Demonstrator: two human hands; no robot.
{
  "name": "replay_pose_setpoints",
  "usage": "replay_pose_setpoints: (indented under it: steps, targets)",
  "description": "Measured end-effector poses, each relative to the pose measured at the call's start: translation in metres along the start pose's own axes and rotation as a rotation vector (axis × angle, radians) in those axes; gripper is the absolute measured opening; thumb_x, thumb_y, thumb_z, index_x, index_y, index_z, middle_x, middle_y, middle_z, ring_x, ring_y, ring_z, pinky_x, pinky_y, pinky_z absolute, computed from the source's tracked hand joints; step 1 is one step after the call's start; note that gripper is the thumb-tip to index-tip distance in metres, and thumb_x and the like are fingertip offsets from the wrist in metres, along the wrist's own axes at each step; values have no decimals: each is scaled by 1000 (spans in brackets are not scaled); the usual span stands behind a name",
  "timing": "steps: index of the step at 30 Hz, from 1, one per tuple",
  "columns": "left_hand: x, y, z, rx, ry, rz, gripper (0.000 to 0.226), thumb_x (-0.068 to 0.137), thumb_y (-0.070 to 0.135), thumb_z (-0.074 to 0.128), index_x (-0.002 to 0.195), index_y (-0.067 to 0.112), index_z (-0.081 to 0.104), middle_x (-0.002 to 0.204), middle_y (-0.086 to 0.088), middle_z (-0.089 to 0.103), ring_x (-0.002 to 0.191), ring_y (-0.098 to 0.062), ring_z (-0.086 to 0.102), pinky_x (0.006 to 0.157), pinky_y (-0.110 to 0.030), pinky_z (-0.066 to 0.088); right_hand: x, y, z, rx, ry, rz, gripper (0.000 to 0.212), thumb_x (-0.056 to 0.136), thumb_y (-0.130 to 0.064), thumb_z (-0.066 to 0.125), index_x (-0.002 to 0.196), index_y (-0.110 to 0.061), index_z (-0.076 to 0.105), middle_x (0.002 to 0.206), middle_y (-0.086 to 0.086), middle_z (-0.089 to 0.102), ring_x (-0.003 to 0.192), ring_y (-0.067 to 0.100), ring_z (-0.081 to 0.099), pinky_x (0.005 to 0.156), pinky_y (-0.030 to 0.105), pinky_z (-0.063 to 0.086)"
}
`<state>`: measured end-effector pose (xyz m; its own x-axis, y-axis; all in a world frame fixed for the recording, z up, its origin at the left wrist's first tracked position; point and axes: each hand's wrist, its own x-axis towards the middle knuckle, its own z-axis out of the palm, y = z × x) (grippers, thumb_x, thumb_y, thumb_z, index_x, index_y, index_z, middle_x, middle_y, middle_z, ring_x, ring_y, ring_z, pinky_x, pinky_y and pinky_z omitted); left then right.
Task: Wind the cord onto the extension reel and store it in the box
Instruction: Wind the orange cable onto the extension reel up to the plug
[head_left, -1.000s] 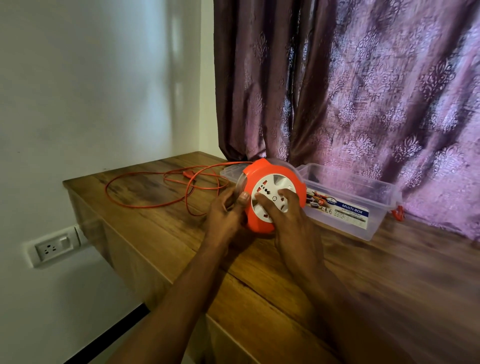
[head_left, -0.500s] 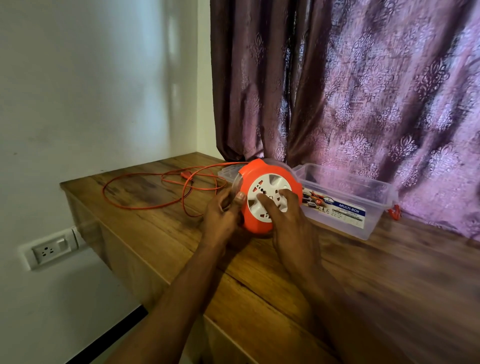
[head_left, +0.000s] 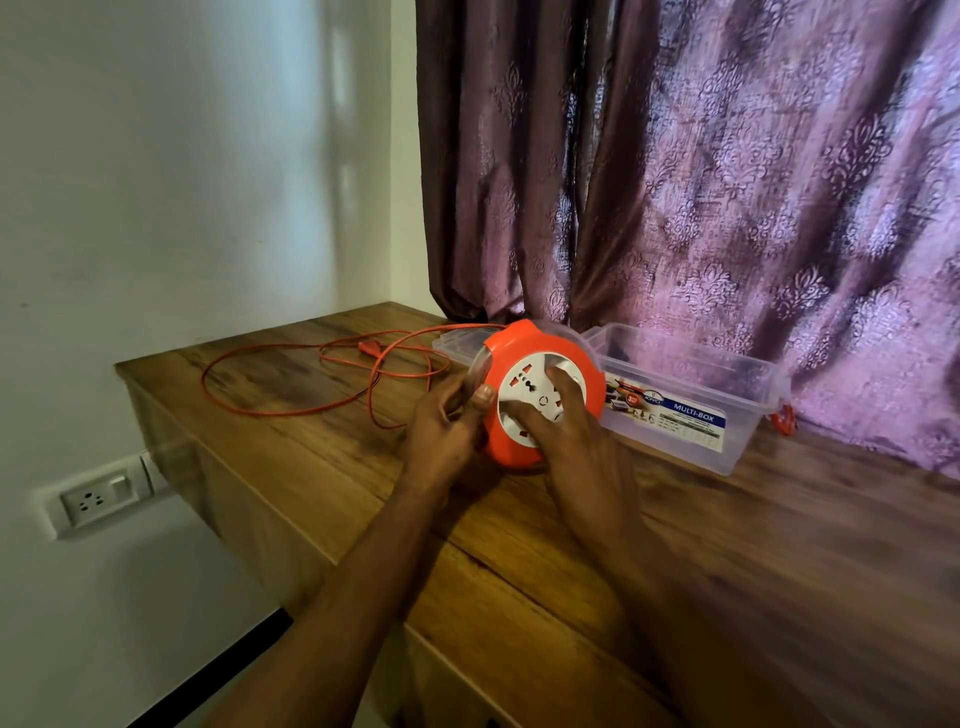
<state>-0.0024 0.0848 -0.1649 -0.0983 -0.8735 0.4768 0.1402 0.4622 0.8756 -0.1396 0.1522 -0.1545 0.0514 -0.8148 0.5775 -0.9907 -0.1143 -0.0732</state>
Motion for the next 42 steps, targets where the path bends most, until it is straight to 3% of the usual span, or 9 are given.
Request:
replay_pose_setpoints:
  steps: [5,11,14,17,22,27,32,37,42]
  targets:
    - [1,-1,1,-26,-7,-2,14,86,41,63,98,46,70,105,8,75,102,-14,71,87,-46,59,0,-2,1,-7,0,44,61,91,-11,57,135,-47,36,158,3,10,120,39,51,80,48,56]
    - [2,-5,1,-59,-18,13,19,95,22,62,112,19,67,108,-6,75,97,-20,72,73,-29,56,0,-1,5,7,29,109,58,96,-21,50,137,-53,23,154,5,15,103,38,60,74,45,57]
    - [1,-5,3,-52,-17,43,19,93,21,62,110,16,67,104,-10,74,83,-13,69,66,-26,52,2,2,7,48,59,166,52,96,-42,46,139,-54,21,144,6,28,101,35,61,76,46,56]
    - [1,-6,5,-80,-28,51,17,90,23,62,106,23,69,102,-2,75,94,-13,70,79,-34,58,3,6,8,138,128,266,54,92,-57,43,142,-50,23,127,5,49,97,32,62,75,43,54]
    - [1,-7,7,-58,-53,62,18,89,24,63,105,32,67,106,0,75,100,-13,70,86,-34,57,1,8,13,259,202,368,56,89,-59,48,141,-41,35,104,1,71,99,32,63,75,39,50]
    - [1,-7,6,-78,-25,49,24,90,26,62,113,19,66,110,-9,74,99,-18,70,82,-35,56,-1,5,11,234,262,249,51,93,-42,53,139,-37,32,123,3,57,94,32,63,70,43,54]
    - [1,-2,3,-107,1,13,20,96,23,60,112,34,64,117,-4,72,107,-19,69,86,-40,58,-2,1,7,43,166,71,62,84,-5,58,132,-37,34,144,10,32,113,39,54,72,48,56]
    - [0,0,4,-74,-18,61,22,96,21,60,104,41,63,115,-8,72,93,-11,68,71,-23,52,-1,-2,3,20,27,21,52,91,-15,58,134,-39,42,158,7,12,134,37,36,88,46,50]
    - [3,-5,3,-59,-22,34,19,96,23,60,110,34,65,114,-7,73,99,-19,70,73,-28,52,0,0,3,-2,0,45,54,92,-17,56,134,-45,38,158,4,10,131,37,39,85,47,53]
